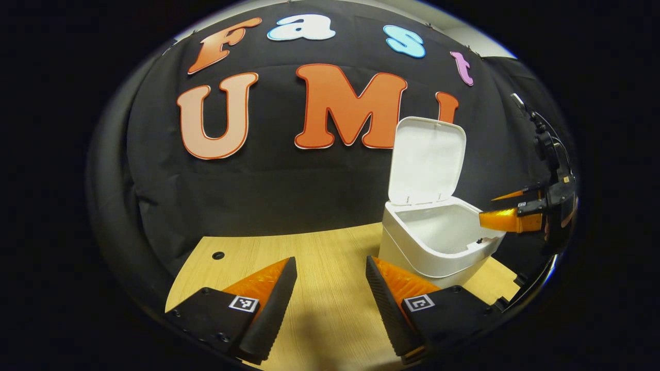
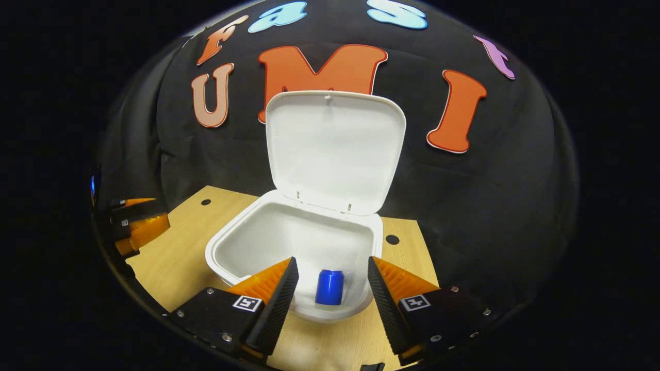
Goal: Press the lid of the desktop garbage bin to open it, pick up the crumpled paper on the desktop and throw it into the bin, then pick up the pop can on the desktop and drop it into the bin, and finally close the garbage bin lid.
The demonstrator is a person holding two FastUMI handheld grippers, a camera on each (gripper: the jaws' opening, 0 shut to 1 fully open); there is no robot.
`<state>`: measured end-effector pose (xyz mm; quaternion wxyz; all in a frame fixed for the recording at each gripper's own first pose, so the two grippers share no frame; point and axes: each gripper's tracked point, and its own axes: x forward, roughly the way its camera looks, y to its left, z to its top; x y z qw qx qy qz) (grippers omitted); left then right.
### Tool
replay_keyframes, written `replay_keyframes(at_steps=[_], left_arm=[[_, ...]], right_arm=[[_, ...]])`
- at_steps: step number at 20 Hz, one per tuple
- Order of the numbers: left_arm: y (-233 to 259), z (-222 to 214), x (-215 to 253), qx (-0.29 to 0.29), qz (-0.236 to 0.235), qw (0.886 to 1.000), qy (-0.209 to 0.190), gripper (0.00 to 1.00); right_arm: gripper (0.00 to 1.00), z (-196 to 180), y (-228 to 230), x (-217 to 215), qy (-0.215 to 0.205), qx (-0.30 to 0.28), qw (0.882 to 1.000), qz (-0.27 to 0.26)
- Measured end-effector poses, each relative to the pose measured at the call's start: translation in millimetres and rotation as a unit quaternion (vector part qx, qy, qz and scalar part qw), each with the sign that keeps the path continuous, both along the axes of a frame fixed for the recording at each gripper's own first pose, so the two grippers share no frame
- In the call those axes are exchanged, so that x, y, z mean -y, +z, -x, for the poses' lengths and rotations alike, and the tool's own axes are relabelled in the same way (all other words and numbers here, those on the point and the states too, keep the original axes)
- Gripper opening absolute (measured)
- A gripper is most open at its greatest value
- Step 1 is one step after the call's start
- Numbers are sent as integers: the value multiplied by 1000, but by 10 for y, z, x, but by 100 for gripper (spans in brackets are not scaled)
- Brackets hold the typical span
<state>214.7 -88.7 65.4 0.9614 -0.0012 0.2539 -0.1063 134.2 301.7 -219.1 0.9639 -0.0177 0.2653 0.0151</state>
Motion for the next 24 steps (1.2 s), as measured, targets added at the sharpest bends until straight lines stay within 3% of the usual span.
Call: replay_keyframes(at_steps=[9,18,24], left_arm=[[-15,52,-229,-2,-5,1000,22,87],[-70,104,-510,-9,-7,998,54,87],[-75,146,-701,-6,-12,997,77,85]], right_arm=[[82,-562,941,-6,11,98,995,11],[83,-1035,1766,-45,16,186,982,7],[83,-1377,1857,-8,2,181,983,7]])
